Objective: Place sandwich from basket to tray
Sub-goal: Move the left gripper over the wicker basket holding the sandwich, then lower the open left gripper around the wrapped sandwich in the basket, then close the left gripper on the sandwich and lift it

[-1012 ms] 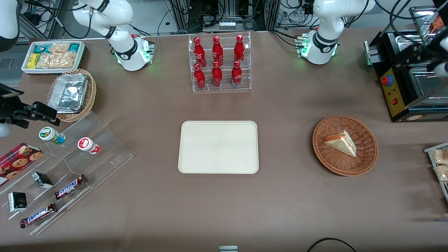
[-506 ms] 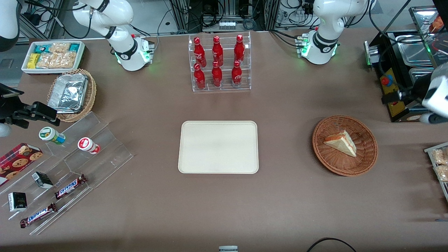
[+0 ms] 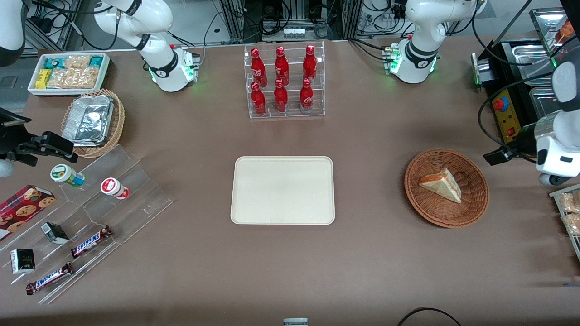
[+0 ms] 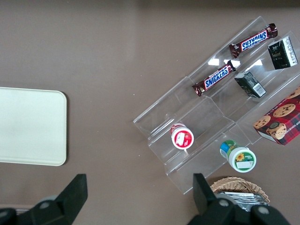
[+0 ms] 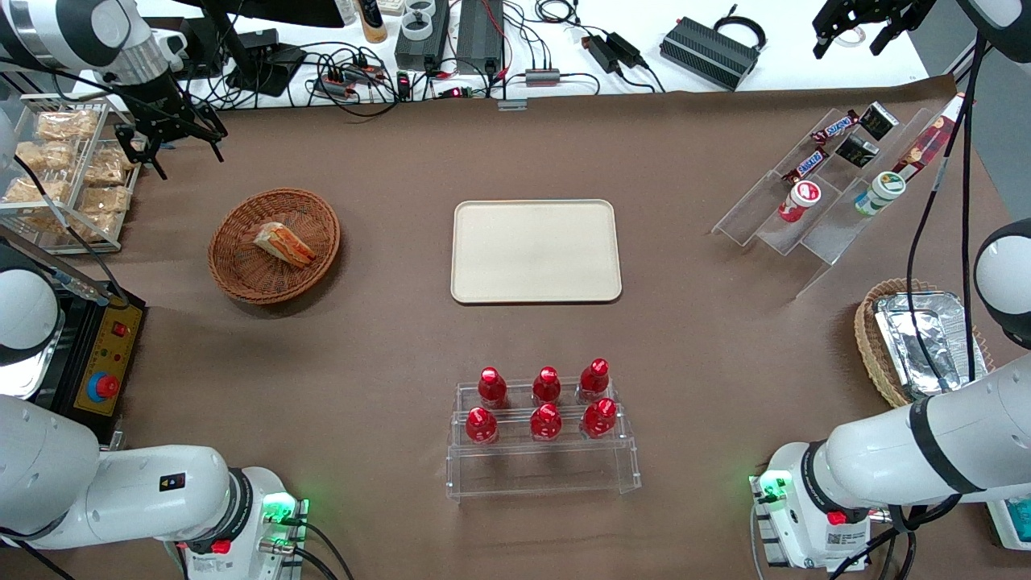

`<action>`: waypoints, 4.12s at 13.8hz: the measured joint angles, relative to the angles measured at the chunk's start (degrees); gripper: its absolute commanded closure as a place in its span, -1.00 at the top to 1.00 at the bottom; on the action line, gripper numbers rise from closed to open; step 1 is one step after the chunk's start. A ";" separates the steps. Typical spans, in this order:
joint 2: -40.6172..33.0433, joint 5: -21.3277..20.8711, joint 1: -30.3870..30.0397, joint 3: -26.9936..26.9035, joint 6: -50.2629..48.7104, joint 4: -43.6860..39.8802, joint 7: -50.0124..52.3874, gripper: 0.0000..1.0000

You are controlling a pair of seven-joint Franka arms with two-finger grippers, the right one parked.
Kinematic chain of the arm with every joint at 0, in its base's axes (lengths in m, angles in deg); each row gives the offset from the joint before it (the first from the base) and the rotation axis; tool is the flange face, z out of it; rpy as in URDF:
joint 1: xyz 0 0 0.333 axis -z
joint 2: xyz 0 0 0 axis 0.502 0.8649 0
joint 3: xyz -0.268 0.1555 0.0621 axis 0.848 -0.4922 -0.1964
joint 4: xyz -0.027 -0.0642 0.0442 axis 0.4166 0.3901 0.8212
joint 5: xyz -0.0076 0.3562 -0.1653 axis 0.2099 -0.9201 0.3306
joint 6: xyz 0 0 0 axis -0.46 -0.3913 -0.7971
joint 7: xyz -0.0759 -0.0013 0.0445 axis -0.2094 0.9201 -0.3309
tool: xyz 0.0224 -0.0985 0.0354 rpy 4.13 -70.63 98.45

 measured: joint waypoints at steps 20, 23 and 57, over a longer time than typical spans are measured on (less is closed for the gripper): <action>4.93 2.72 3.12 0.48 41.49 23.22 34.99 1.00; 5.85 2.72 3.58 0.47 41.97 24.16 35.47 1.00; 4.98 1.15 3.89 0.63 30.83 21.15 34.29 -0.87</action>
